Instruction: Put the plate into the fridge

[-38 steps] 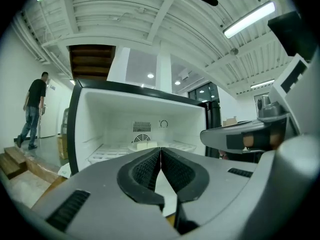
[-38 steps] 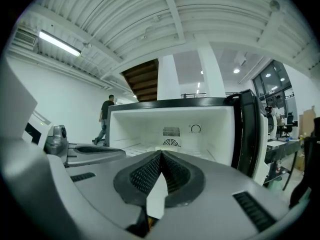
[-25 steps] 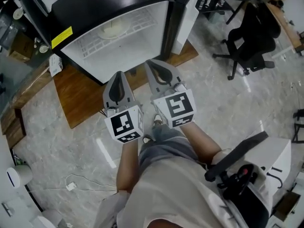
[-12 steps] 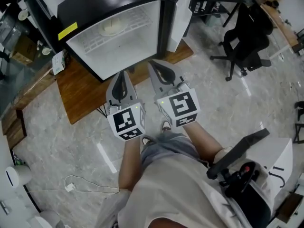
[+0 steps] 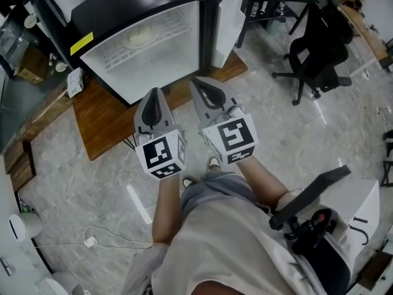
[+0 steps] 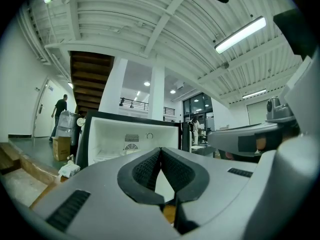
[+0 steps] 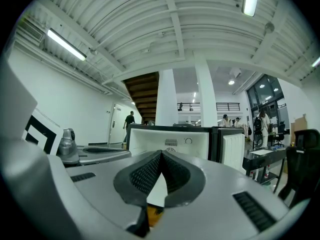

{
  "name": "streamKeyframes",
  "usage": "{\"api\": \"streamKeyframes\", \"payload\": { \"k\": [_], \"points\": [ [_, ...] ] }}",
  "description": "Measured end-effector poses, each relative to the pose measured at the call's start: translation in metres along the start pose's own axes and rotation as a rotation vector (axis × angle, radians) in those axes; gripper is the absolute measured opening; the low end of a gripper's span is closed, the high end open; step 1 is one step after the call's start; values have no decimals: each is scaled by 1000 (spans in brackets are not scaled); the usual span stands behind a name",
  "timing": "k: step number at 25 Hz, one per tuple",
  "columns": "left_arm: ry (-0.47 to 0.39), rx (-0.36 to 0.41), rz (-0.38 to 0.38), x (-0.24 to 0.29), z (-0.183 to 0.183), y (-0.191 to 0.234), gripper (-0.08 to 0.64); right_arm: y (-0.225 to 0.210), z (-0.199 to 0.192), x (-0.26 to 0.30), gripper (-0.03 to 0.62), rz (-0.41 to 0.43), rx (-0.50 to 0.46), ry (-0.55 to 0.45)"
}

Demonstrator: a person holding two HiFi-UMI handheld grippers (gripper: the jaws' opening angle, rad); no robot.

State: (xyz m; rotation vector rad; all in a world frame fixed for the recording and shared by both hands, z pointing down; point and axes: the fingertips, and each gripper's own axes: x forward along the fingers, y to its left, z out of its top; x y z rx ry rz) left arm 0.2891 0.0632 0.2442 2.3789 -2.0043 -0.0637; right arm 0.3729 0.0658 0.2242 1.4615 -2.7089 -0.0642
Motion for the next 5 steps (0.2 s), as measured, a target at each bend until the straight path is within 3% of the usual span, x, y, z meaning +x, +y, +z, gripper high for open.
{"api": "streamKeyframes", "payload": {
  "k": [5],
  "points": [
    [-3, -2, -4, 1, 0, -4, 20, -4, -3, -2, 17, -2, 1, 4]
  ]
}}
